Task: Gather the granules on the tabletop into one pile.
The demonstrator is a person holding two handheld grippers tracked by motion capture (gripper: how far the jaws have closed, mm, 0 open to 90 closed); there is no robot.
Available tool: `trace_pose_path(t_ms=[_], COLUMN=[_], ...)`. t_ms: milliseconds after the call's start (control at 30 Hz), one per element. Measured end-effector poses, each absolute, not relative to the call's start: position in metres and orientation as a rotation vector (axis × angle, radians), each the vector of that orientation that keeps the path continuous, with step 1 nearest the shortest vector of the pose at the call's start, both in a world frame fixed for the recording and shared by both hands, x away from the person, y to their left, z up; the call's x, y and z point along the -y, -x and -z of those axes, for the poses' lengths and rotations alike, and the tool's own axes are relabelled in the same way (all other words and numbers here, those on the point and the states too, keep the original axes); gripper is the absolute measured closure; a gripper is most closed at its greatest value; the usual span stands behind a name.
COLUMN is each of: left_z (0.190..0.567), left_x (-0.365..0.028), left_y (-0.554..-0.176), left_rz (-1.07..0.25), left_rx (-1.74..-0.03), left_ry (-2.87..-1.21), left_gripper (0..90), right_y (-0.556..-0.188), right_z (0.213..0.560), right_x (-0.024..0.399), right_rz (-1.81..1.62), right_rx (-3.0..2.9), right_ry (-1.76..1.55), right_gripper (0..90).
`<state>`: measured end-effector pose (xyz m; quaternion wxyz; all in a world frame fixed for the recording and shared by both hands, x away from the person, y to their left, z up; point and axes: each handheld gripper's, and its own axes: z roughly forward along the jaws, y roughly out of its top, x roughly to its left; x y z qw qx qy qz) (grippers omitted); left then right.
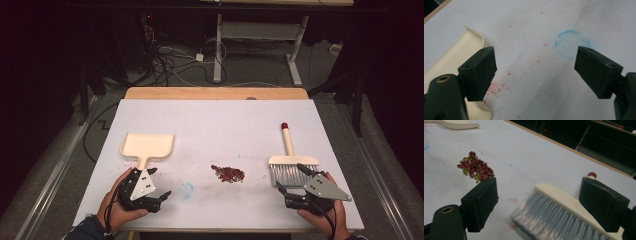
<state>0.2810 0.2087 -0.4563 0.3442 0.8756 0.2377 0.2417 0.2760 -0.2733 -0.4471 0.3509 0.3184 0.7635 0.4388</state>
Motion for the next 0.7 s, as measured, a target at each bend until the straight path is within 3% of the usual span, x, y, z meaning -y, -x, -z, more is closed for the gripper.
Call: trace_pose_path(t_ms=[700], left_z=[0.457], left_x=[-0.2086], left_y=[-0.2818], left_rz=[-0.625], left_rx=[-0.616], left_ry=[-2.281], left_gripper=[17.5], right_y=[-0.2788], right_z=[0.4477], right_x=[0.271], right_rz=[-1.097], right_rx=[-1.986], right_ry=[-0.82], right_gripper=[16.4])
